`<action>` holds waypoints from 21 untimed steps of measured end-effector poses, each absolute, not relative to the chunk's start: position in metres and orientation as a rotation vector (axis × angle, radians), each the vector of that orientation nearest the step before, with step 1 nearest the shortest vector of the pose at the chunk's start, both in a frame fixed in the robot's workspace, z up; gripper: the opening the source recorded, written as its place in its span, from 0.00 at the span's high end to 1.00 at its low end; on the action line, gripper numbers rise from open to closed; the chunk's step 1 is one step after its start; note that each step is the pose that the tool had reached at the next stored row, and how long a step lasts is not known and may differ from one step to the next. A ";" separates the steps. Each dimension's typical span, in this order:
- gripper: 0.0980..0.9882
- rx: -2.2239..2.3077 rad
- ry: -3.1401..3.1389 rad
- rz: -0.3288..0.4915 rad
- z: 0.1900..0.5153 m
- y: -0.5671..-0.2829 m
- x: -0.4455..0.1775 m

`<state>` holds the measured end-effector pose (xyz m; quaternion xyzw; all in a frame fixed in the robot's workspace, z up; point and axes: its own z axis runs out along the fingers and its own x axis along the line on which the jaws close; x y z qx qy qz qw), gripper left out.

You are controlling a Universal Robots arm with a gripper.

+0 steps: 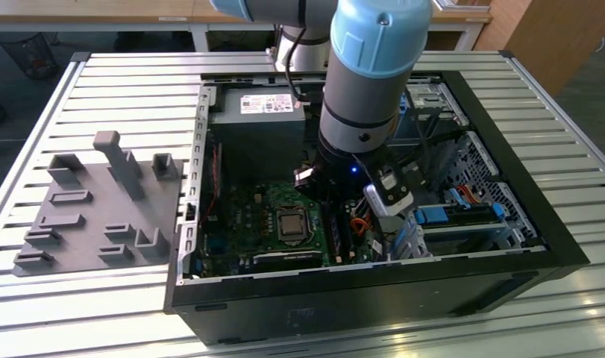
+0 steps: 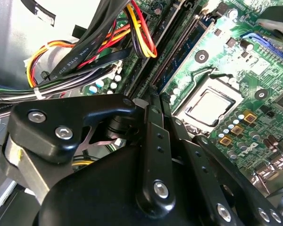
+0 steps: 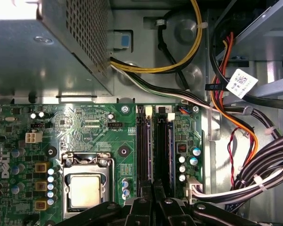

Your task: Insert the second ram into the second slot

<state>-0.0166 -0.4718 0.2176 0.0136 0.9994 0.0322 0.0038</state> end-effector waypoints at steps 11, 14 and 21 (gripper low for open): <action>0.96 0.043 3.132 0.102 0.215 -0.472 -0.017; 0.88 0.043 3.132 0.102 0.215 -0.472 -0.017; 0.88 0.043 3.132 0.102 0.217 -0.472 -0.017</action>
